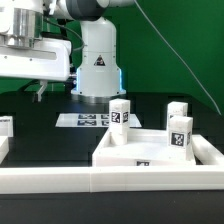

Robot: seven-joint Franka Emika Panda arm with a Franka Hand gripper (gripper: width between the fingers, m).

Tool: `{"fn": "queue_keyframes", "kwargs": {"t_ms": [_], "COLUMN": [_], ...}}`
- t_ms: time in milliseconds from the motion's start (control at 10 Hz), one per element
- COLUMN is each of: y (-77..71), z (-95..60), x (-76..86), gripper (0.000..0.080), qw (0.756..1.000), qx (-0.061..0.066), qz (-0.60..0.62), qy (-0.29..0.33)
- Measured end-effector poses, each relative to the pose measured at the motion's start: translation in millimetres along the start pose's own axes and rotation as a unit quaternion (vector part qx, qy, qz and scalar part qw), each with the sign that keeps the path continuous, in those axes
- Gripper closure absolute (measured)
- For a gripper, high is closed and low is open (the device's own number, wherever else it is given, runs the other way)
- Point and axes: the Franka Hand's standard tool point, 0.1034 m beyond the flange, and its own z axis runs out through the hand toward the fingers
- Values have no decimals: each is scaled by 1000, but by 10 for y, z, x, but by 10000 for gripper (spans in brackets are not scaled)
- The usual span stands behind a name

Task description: Assemble square table

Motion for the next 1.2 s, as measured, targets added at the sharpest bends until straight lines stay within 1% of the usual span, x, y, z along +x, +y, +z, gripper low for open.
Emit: {"fn": "queue_keyframes", "kwargs": {"t_ms": [100,200,300,400,600,1000,1100,1200], "y": [3,50,104,113,88,97,117,135], "z": [9,14,28,53,91,103,153,190], "x": [-18,-67,-99,-124,-138,-153,-202,-215], "gripper": [150,150,150,150,150,150,150,150], "qw": [1000,999,999,998,998,998,998,997], "qx": [8,28,43,56,58,58,59,59], "qz": [-6,-9,1,19,25,20,17,18], "qy": [-5,-16,-22,-25,-28,-30,-35,-39]}}
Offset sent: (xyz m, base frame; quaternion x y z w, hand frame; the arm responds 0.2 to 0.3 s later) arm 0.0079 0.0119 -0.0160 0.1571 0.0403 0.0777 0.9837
